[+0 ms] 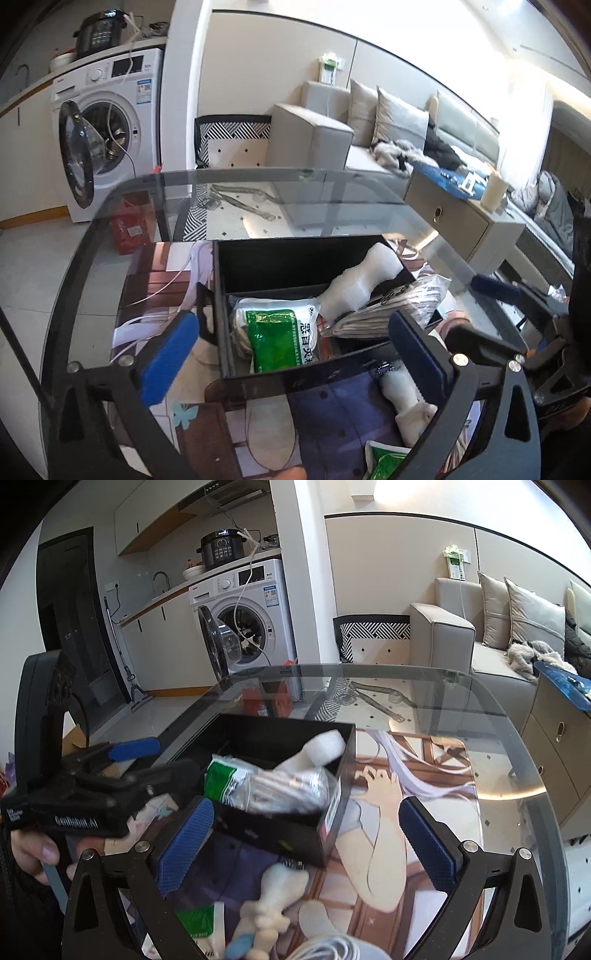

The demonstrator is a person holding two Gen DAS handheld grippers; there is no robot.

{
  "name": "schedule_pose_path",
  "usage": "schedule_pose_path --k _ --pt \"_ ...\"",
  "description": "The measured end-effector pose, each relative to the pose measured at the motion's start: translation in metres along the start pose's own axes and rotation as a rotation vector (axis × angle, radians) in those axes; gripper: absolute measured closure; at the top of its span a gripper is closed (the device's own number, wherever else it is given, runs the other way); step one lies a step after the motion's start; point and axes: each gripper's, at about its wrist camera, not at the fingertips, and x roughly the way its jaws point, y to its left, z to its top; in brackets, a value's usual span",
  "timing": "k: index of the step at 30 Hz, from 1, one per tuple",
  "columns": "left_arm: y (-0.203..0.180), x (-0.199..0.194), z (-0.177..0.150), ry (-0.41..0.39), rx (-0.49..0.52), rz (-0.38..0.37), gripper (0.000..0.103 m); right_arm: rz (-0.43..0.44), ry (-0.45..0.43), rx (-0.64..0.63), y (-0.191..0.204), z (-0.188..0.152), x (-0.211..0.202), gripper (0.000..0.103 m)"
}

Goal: Organize soft objects
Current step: 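Release the green packet and foam into the black box, opening both grippers, then move both open grippers away from the box toward the remaining table items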

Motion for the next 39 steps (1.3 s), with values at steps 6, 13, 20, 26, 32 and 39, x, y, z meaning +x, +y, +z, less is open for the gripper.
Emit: schedule_pose_path --k 6,13,20,26,32,39 --pt "0.008 -0.013 -0.015 -0.001 -0.023 0.026 0.0 0.013 0.009 0.01 0.005 -0.018 -0.011 0.001" --pt "0.003 -0.031 -0.034 -0.012 -0.003 0.049 0.0 0.019 0.013 0.012 0.01 -0.042 -0.02 0.001" --pt "-0.009 -0.04 -0.054 -0.032 0.02 0.039 0.0 -0.006 0.024 -0.01 0.015 -0.063 -0.03 0.001" --pt "-0.023 -0.044 -0.064 -0.03 0.063 0.046 0.0 -0.033 0.028 -0.02 0.018 -0.073 -0.039 0.001" --pt "-0.027 -0.048 -0.072 -0.041 0.091 0.072 0.0 -0.06 0.019 -0.014 0.016 -0.086 -0.048 0.001" --pt "-0.029 -0.05 -0.085 -0.051 0.09 0.124 0.0 -0.058 0.013 -0.003 0.012 -0.093 -0.056 0.001"
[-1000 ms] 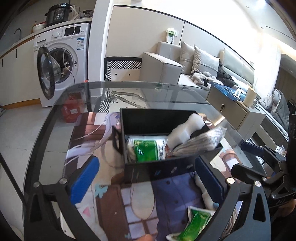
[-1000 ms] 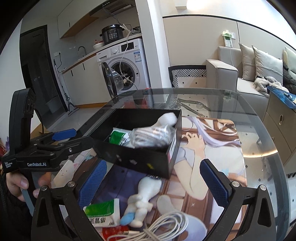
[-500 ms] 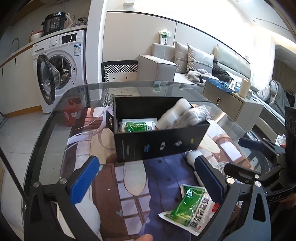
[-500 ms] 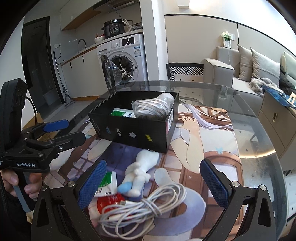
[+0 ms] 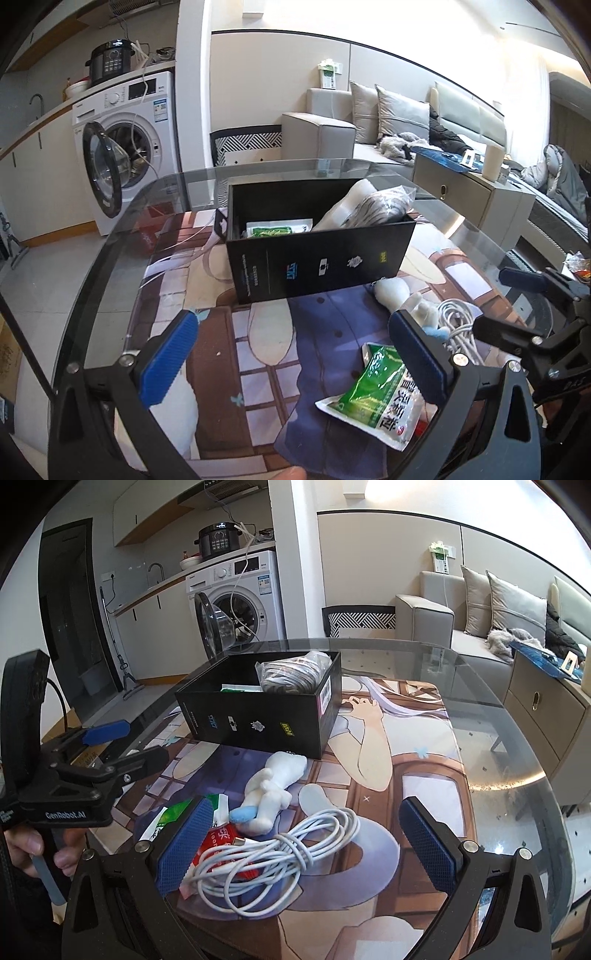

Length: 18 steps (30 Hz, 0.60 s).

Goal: Organize soft objects
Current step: 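Move both open grippers away from the box toward the remaining table items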

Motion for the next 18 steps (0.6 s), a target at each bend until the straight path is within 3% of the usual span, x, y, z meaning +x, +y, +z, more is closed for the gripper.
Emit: schedule_pose_path --k 9,18 --pt "-0.005 -0.003 -0.009 0.003 0.018 0.012 0.0 0.001 0.01 -0.021 0.003 -0.007 -0.005 0.001" --pt "-0.008 -0.007 -0.011 0.008 0.022 -0.026 0.0 0.052 0.046 -0.023 0.003 -0.017 -0.006 0.001"
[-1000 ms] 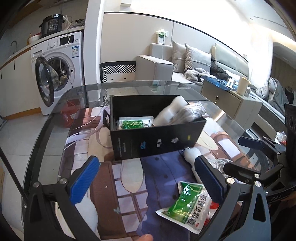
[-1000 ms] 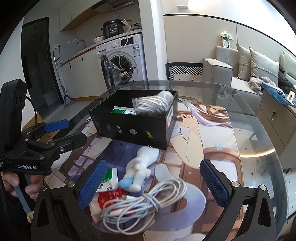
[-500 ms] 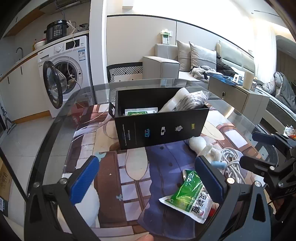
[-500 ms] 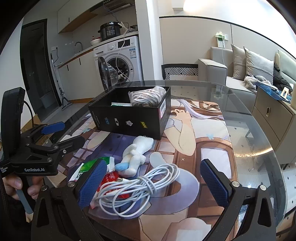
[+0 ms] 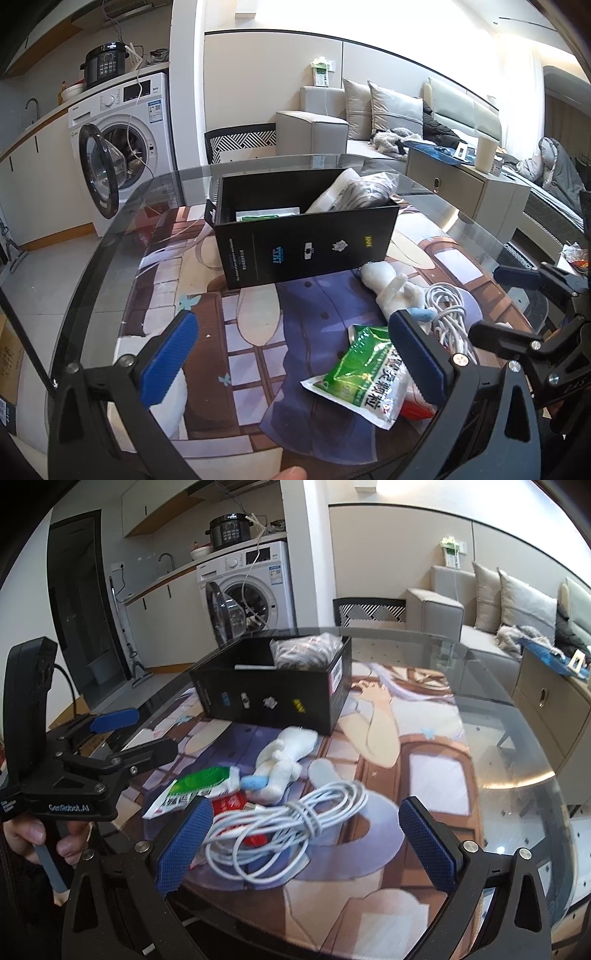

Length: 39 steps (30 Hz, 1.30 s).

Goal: Organize soft objects
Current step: 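Move both open grippers away from the box toward the remaining table items, then grasp the white cable coil with the right gripper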

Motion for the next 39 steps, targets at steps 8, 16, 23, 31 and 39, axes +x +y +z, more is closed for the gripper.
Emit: schedule_pose_path --k 8,16,23,31,39 --pt "0.002 0.003 -0.001 0.019 -0.02 -0.031 0.0 0.043 0.059 -0.014 0.006 -0.01 0.01 0.001" --pt "0.001 0.006 -0.002 0.025 -0.01 -0.031 0.0 0.051 0.086 -0.007 0.014 -0.014 0.024 0.001" --pt "0.001 0.01 -0.003 0.038 -0.01 -0.031 0.0 0.002 0.085 0.041 -0.003 -0.018 0.024 0.001" --pt "-0.001 0.013 -0.005 0.049 -0.008 -0.035 0.0 -0.042 0.045 0.165 -0.025 -0.019 0.021 0.001" --pt "-0.001 0.017 -0.005 0.057 -0.007 -0.037 0.0 -0.075 0.047 0.117 -0.015 -0.01 0.03 0.001"
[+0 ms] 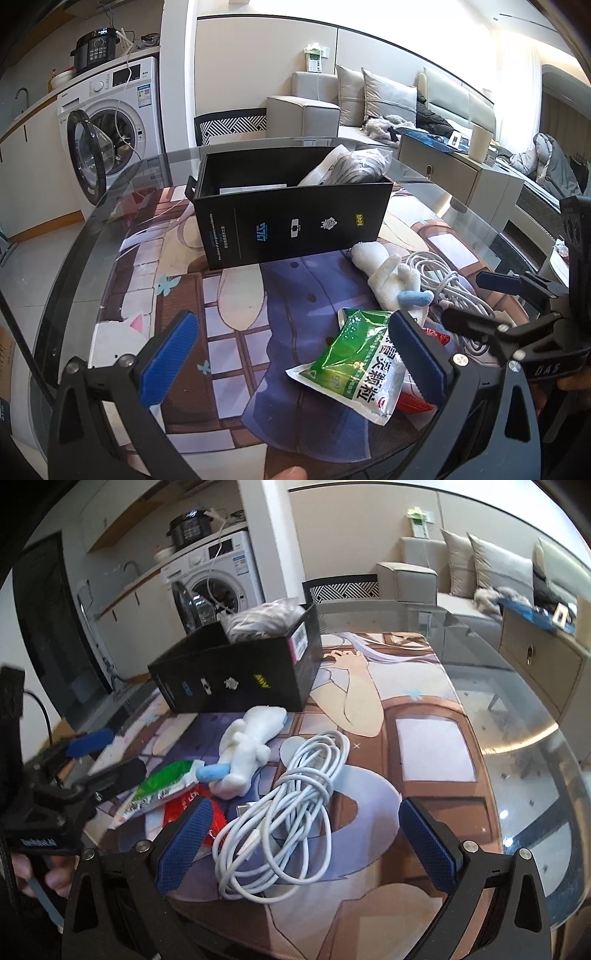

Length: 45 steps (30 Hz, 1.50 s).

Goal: Organize soft objects
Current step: 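Grasp the white cable coil with the right gripper, then grasp the green-labelled medicine packet with the left gripper while the right holds the cable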

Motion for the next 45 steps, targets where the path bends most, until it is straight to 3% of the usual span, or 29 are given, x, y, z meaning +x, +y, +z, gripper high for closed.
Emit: schedule_pose_path --k 8,19,26,28,30,39,45 --pt "0.004 0.001 0.0 0.003 -0.011 0.0 0.0 -0.047 -0.004 0.016 -0.011 -0.003 0.0 0.002" --pt "0.001 0.003 -0.001 0.012 0.002 -0.007 0.0 -0.02 -0.005 -0.034 -0.009 -0.001 0.007 0.024" --pt "-0.004 0.003 -0.003 0.02 0.033 -0.039 0.0 0.008 -0.017 -0.089 -0.003 -0.001 0.011 0.041" --pt "-0.005 0.004 -0.003 0.026 0.037 -0.043 0.0 0.014 -0.023 -0.094 -0.002 -0.001 0.011 0.05" --pt "-0.006 0.006 -0.004 0.035 0.04 -0.047 0.0 0.016 -0.027 -0.093 -0.002 -0.001 0.011 0.068" --pt "-0.01 0.008 -0.007 0.054 0.048 -0.076 0.0 0.024 -0.06 -0.075 -0.004 -0.002 0.006 0.068" --pt "-0.011 0.0 -0.005 0.032 0.031 -0.153 0.0 0.021 -0.077 -0.064 -0.006 -0.002 0.002 0.068"
